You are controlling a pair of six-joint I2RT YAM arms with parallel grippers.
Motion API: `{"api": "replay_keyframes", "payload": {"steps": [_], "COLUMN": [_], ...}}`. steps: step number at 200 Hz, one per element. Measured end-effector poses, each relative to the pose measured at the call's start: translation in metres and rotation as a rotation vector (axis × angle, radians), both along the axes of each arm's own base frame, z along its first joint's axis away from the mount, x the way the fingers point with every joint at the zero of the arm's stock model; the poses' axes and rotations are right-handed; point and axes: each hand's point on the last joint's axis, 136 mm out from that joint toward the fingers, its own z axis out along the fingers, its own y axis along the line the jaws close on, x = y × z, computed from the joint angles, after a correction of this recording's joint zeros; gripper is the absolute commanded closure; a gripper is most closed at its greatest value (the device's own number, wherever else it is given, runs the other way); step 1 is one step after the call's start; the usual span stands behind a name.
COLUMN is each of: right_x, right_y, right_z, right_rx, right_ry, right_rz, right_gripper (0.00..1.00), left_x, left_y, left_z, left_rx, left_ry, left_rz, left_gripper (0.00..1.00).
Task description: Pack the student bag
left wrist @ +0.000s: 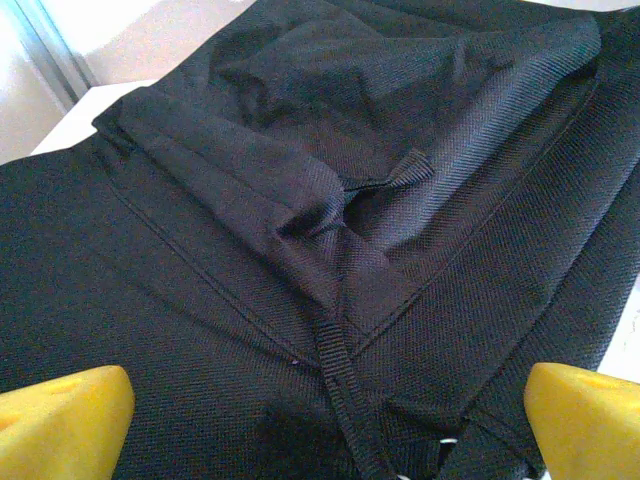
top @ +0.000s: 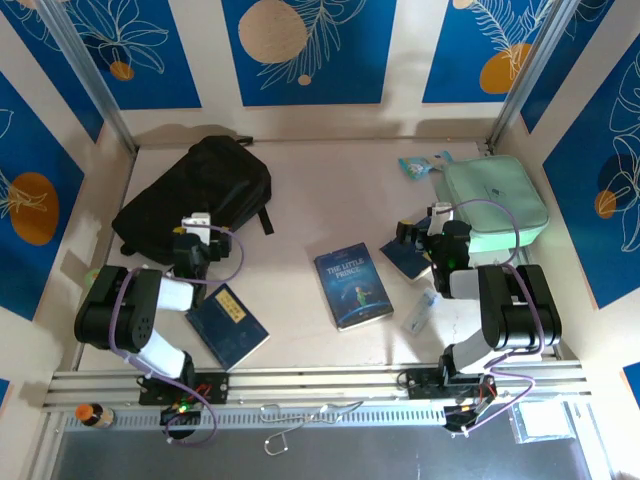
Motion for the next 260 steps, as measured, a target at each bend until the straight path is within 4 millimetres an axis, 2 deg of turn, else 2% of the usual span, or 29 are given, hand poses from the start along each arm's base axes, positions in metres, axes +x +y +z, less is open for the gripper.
{"api": "replay_keyframes", "payload": {"steps": [189,204,230,250,260], "right_x": [-0.001,-0.004,-0.008,-0.012,-0.012], "right_y": [0.0,-0.001,-0.001,0.005,0.01], "right_z": [0.001,0.007,0.035,0.052,0.06], "right_rx": [0.003,0.006,-0.001,-0.013,-0.007], "right_ry": [-0.002,-0.012,-0.066,-0.084,-0.086], "right_rz": [-0.003,-0.007,-0.018,-0.022,-0.015], "right_gripper": [0.01,0.01,0.01,0.01,0.01], "left_x": [0.0,0.0,-0.001,-0.004,-0.007], "left_y": [0.0,0.0,0.0,0.001,0.002], "left_z": [0.0,0.0,0.004,0.019,0.032], "left_rx": [0.0,0.0,0.0,-0.002,-0.004], "left_ry": [0.0,0.0,-0.005,-0.025,-0.045], "left_rz": [0.0,0.001,0.001,0.001,0.005], "left_gripper": [0.0,0.0,0.0,0.0,0.0]}}
